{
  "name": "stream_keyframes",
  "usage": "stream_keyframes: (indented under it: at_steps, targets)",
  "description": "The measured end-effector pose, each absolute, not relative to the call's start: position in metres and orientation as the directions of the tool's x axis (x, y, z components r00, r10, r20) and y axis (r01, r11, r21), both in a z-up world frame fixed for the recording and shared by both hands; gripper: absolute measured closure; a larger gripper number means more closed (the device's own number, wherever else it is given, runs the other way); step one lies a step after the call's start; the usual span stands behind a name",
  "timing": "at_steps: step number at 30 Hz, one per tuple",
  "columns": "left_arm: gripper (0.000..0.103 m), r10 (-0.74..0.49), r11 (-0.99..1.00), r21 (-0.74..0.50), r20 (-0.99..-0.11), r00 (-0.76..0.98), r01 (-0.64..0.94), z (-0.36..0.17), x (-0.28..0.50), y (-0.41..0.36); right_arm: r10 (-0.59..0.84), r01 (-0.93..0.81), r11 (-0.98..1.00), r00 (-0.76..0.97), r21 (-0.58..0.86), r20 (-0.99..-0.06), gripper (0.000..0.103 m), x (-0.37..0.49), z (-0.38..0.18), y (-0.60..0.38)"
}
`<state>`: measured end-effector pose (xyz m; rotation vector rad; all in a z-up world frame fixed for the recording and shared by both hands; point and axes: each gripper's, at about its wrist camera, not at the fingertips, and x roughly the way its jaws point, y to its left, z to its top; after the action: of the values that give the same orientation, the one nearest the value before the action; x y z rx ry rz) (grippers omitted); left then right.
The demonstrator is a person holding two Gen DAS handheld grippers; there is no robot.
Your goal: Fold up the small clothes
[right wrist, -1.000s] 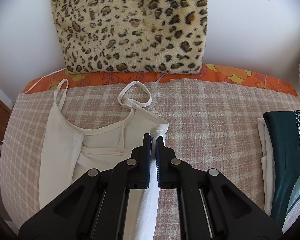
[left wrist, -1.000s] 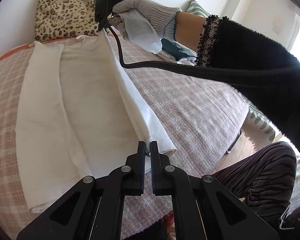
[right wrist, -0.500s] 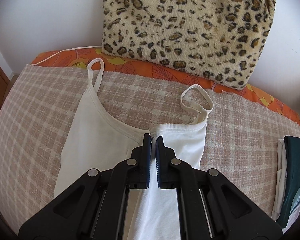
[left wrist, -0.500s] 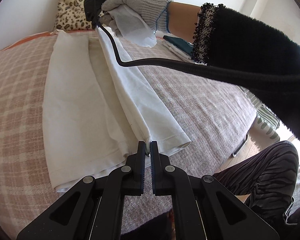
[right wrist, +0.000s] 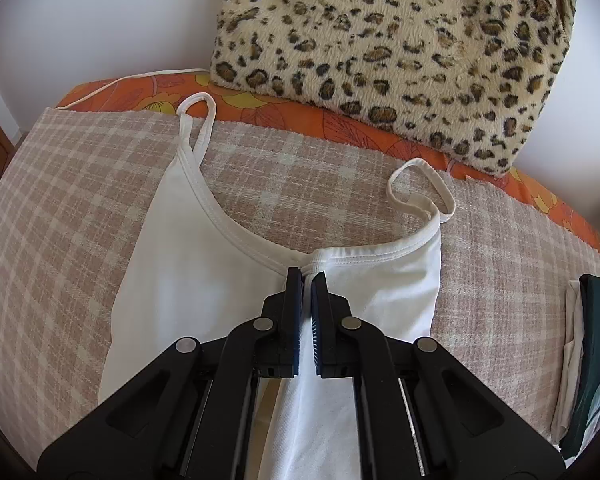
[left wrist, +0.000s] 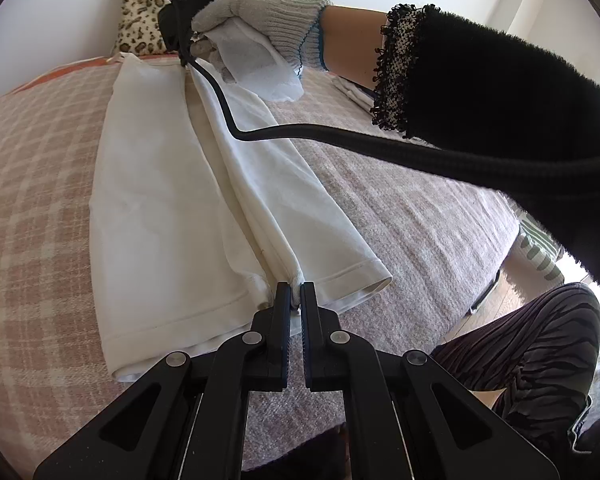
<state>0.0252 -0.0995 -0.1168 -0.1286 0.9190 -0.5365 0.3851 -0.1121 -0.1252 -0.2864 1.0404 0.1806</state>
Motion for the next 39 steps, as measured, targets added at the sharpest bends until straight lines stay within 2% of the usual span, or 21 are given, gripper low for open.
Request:
stream_keyframes:
  at_steps: [10,12,14,17,20,28,34,39]
  targets:
    - [0.098,-0.461,0.879,-0.296,-0.731,0.503,0.374,-0.111,0.021,-0.098,0.053,-0.271,0.958,0.479,-0.091,-0.876,0.097,0.390,-0.139,-0.116]
    - [0.088,-0.455,0.881,-0.286,-0.731,0.508,0.378,-0.109,0.019,-0.099,0.082,-0.280,0.958,0.469,-0.060,-0.880,0.096,0.390,-0.139,-0.117]
    - [0.081,-0.459,0.878,-0.287,-0.730,0.507,0.382,-0.108,0.016,-0.099,0.137,-0.278,0.960,0.461,0.003,-0.877,0.086,0.387,-0.134,-0.123]
    - [0.080,-0.454,0.880,-0.277,-0.728,0.514,0.386,-0.104,0.012,-0.099,0.190,-0.279,0.959,0.494,0.052,-0.848,0.066,0.379,-0.115,-0.131]
    - [0.073,-0.449,0.882,-0.265,-0.721,0.528,0.388,-0.100,0.009,-0.094,0.228,-0.291,0.953,0.519,0.080,-0.824,0.066,0.367,-0.090,-0.142]
    - [0.073,-0.417,0.901,-0.238,-0.709,0.569,0.363,-0.097,0.001,-0.073,0.311,-0.291,0.942,0.562,0.169,-0.766,0.066,0.307,-0.034,-0.196]
    - [0.073,-0.390,0.919,-0.258,-0.701,0.598,0.297,-0.098,-0.001,-0.042,0.295,-0.284,0.946,0.554,0.156,-0.779,0.066,0.234,-0.038,-0.244]
    - [0.073,-0.391,0.920,-0.324,-0.727,0.565,0.219,-0.107,0.008,-0.017,0.302,-0.292,0.942,0.508,0.168,-0.807,0.066,0.169,-0.055,-0.265]
